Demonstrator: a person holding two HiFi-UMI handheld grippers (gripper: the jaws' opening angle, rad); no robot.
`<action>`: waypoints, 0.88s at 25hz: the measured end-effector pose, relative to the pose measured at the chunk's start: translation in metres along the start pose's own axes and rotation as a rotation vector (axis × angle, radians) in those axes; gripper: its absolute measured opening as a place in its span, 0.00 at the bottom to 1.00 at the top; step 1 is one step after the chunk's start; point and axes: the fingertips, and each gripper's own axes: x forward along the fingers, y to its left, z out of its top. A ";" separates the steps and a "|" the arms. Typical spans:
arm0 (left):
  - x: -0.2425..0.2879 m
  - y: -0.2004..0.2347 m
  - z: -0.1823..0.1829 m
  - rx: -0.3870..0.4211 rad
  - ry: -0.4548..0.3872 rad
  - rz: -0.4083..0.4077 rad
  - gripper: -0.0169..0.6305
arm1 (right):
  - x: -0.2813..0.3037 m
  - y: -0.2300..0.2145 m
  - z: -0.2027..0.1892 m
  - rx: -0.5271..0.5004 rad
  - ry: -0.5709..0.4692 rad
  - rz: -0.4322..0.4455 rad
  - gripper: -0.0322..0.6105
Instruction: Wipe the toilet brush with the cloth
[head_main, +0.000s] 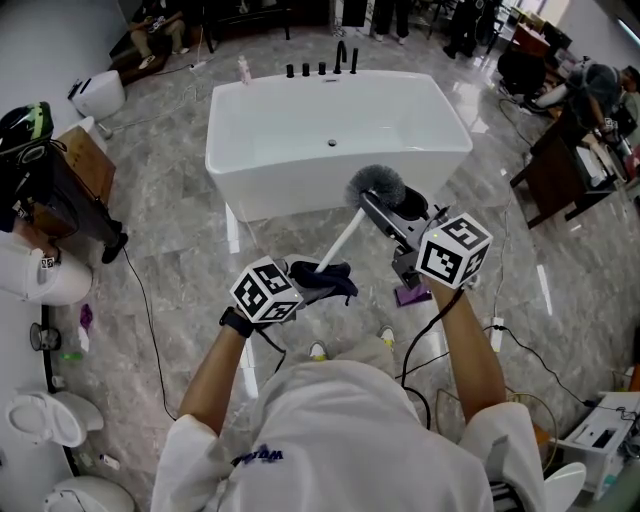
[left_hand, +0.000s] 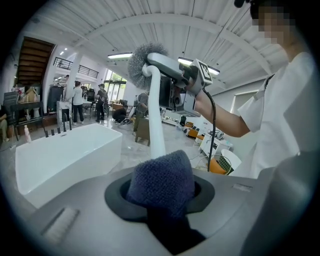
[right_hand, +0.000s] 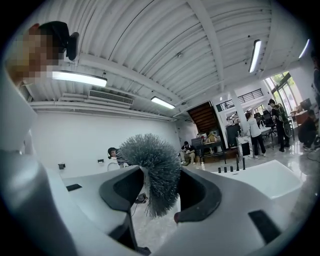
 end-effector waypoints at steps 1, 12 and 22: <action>0.000 0.000 0.003 -0.002 -0.005 0.001 0.21 | 0.001 0.003 -0.004 -0.003 0.010 0.006 0.38; 0.005 0.007 0.037 0.010 -0.050 0.034 0.19 | 0.015 0.032 -0.051 -0.005 0.099 0.060 0.38; 0.010 0.010 0.057 0.002 -0.013 -0.029 0.19 | 0.024 0.034 -0.069 -0.039 0.150 0.085 0.38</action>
